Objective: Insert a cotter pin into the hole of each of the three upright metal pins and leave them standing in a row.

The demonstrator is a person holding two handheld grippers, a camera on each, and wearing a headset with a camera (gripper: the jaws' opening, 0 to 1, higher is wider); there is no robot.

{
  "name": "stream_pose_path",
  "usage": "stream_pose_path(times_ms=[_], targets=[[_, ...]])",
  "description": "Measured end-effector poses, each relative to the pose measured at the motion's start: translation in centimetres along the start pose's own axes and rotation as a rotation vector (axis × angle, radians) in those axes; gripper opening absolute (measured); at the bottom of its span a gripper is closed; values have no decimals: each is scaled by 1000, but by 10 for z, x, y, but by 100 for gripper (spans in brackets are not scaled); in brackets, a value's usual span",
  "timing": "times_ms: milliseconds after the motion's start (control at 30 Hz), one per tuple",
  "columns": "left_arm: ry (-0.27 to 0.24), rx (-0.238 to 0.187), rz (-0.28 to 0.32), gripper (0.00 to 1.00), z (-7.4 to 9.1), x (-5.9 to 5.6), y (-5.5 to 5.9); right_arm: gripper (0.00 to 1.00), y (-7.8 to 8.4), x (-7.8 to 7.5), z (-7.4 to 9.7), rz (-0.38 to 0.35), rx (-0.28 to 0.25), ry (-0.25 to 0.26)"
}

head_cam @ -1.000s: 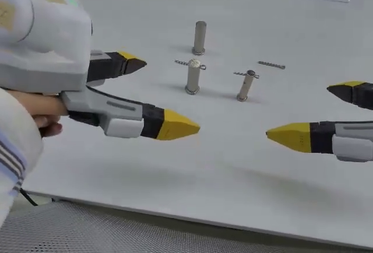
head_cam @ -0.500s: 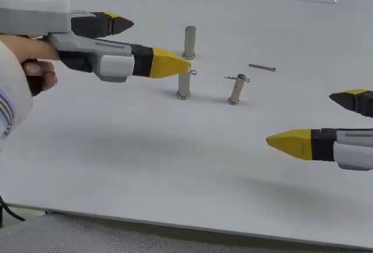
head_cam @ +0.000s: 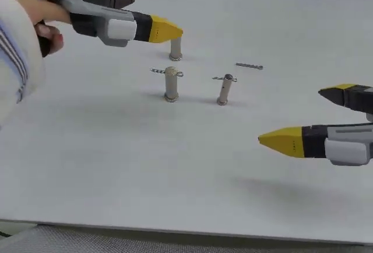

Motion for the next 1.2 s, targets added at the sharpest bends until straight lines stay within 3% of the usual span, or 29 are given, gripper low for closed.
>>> stream_pose_path(times_ms=[200, 267, 667, 967, 1200], targets=[[9, 9, -37, 62, -19, 11, 3, 94, 3, 1, 4, -17, -6, 6], [21, 32, -54, 58, -27, 13, 7, 94, 4, 2, 6, -27, -7, 7], [99, 143, -71, 48, -60, 9, 33, 93, 12, 6, 5, -60, -3, 11], [104, 139, -51, 36, -73, 15, 39, 92, 16, 2, 0, -70, 6, 9], [105, 144, -105, 23, -79, 17, 44, 91, 17, -1, 0, -79, 10, 14]])
Point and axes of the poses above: the centre of the closed fingertips' face, and the gripper's own axes: z roughly backward along the fingers, x roughly to its left, y roughly out of its underside, the point moved 7 cm from there along z, roughly backward along the fingers, and after that the axes turned 12 degrees about -z, right-handed, at the moved point
